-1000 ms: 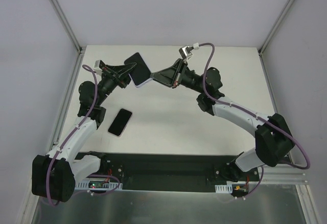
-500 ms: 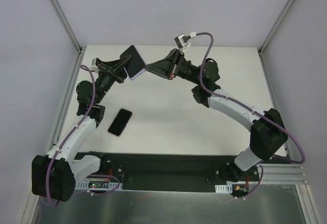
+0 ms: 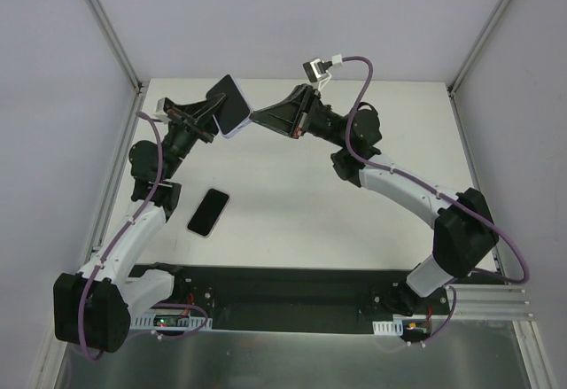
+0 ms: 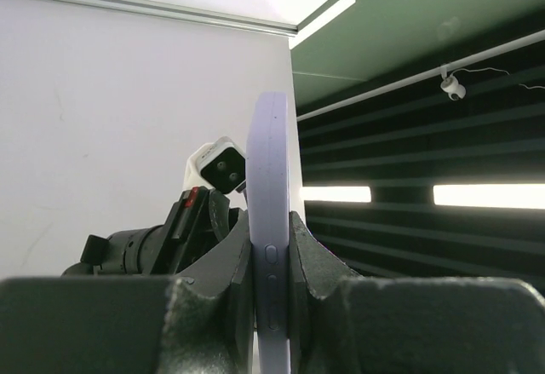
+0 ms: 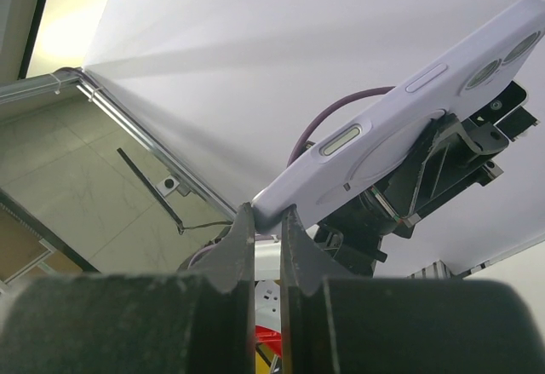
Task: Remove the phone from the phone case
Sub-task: Remove the phone case from the phone.
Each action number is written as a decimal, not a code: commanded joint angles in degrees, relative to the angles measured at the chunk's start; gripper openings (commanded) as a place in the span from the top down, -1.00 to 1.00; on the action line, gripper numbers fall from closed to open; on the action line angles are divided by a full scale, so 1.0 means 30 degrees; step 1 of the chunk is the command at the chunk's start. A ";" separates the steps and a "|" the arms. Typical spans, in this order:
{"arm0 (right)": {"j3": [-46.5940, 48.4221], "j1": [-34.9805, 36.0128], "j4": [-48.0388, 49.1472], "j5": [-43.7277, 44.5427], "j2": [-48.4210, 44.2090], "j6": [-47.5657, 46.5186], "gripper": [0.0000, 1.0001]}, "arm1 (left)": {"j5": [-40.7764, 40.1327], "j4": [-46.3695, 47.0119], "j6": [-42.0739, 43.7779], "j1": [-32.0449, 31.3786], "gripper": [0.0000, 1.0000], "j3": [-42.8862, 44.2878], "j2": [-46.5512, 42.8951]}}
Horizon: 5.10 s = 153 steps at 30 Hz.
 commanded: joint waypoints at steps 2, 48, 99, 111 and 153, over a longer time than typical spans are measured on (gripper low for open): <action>0.0436 0.0906 0.7873 0.0480 -0.0517 -0.0544 0.98 | 0.1386 -0.0496 0.0302 -0.0308 1.00 0.0497 -0.0075; -0.7886 -0.1321 0.0145 -0.0193 -0.5052 -0.0659 -0.26 | 0.5925 -0.3156 0.7915 0.1157 1.00 0.2545 -0.0281; -0.4487 -0.0091 -0.5194 0.0363 -0.4502 -0.2888 0.21 | 0.6601 -0.5329 1.0497 0.1157 1.00 0.4218 -0.0750; -0.4282 -0.0031 -0.4257 -0.0105 -0.3975 -0.2098 0.92 | 0.6308 -0.5622 1.0585 0.1157 1.00 0.4072 -0.0926; -0.1997 0.1140 0.7873 -0.3182 0.1415 -0.1248 0.97 | 0.4433 0.2932 -0.1221 0.0834 1.00 0.1787 -0.1482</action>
